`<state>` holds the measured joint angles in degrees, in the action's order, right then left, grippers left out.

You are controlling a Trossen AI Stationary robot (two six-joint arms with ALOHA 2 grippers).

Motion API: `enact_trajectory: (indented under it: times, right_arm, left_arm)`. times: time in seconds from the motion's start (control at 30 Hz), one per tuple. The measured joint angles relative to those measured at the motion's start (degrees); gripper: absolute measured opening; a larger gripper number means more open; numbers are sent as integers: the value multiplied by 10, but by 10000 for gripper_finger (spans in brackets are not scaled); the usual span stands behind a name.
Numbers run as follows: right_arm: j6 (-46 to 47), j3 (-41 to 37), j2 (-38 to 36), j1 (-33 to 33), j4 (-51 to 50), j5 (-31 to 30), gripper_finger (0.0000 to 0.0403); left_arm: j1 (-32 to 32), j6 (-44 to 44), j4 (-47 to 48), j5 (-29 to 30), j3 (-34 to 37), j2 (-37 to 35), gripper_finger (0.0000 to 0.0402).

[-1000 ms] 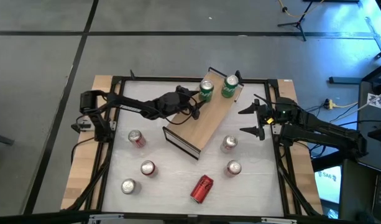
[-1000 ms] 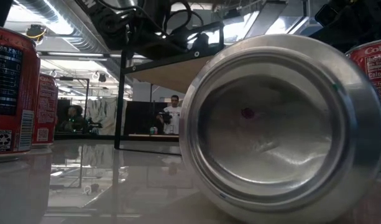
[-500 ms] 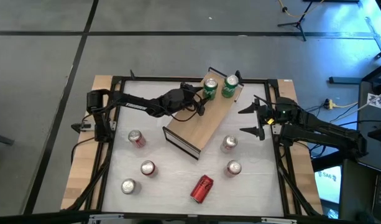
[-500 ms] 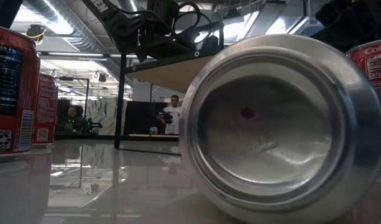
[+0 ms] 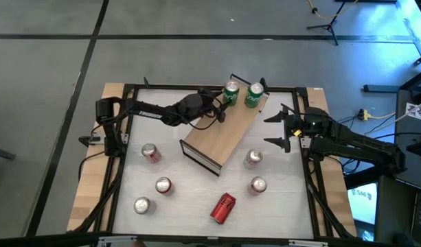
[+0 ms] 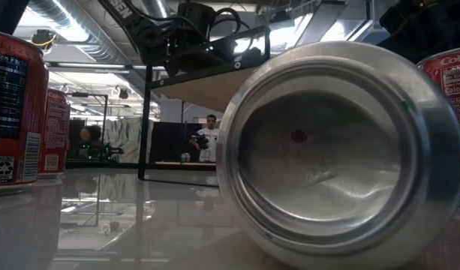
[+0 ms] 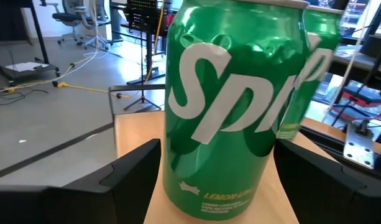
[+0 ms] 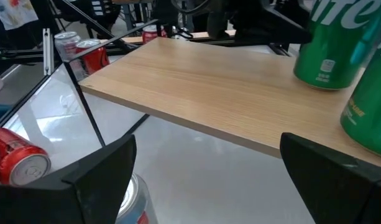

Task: Place canned beverage on shelf
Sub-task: Put the green soda can on the shelf aligned with the other green soda can

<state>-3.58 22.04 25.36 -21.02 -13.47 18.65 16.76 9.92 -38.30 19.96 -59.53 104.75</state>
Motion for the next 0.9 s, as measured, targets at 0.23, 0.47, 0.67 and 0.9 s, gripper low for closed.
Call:
enact_trajectory:
  times: [0.23,0.47,0.67,0.9]
  right_arm:
    - [0,0,0,0,0,0,392]
    - [0,0,0,0,0,0,392]
    - [0,0,0,0,0,0,392]
    - [0,0,0,0,0,0,392]
  left_arm:
    - [22,1,1,-29,0,0,298]
    - [27,2,1,-51,0,0,298]
    - [27,0,1,-78,0,0,298]
    - [27,0,0,-78,0,0,298]
